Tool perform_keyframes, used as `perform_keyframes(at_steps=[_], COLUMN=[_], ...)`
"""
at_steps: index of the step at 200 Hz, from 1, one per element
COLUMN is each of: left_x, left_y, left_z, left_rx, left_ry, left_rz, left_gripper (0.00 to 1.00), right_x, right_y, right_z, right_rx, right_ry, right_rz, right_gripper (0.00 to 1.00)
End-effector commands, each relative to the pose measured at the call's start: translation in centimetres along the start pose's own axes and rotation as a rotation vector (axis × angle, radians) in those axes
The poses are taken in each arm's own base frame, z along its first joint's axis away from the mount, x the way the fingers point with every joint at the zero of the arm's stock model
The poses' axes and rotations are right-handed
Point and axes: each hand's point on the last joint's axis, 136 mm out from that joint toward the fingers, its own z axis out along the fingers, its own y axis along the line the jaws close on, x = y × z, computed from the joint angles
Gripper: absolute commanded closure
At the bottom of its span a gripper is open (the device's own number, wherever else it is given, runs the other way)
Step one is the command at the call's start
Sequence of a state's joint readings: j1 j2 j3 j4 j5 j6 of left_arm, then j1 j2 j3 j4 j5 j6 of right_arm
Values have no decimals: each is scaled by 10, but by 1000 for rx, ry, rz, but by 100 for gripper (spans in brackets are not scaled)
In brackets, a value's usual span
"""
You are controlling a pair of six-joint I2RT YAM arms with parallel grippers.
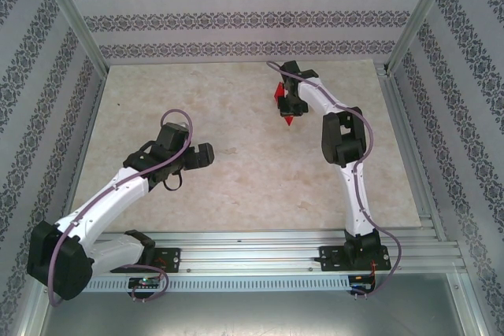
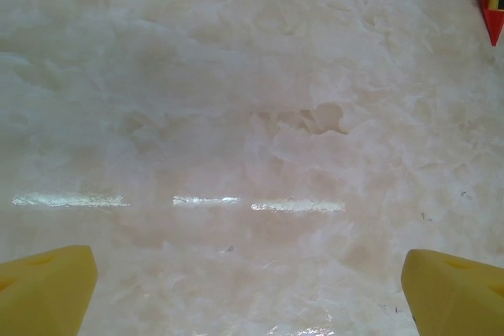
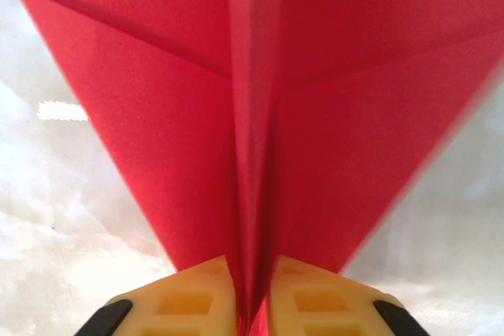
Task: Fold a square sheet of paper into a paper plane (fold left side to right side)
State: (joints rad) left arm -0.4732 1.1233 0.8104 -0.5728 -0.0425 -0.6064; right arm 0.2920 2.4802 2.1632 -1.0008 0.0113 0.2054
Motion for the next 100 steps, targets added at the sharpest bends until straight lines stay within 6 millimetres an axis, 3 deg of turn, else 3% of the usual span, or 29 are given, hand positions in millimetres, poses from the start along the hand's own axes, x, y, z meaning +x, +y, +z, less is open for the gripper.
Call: perform_keyframes(at_steps=[1, 100], left_x=[4, 7], left_y=[8, 0], left_z=[-4, 5], left_rx=[-28, 3], left_ry=[4, 38], left_rz=[8, 5], left_gripper=[0, 0], right_x=[3, 5], right_y=[-9, -14], right_z=[9, 20], right_rx=[42, 65], right_ry=[27, 43], right_rz=[-11, -4], right_gripper=[82, 78])
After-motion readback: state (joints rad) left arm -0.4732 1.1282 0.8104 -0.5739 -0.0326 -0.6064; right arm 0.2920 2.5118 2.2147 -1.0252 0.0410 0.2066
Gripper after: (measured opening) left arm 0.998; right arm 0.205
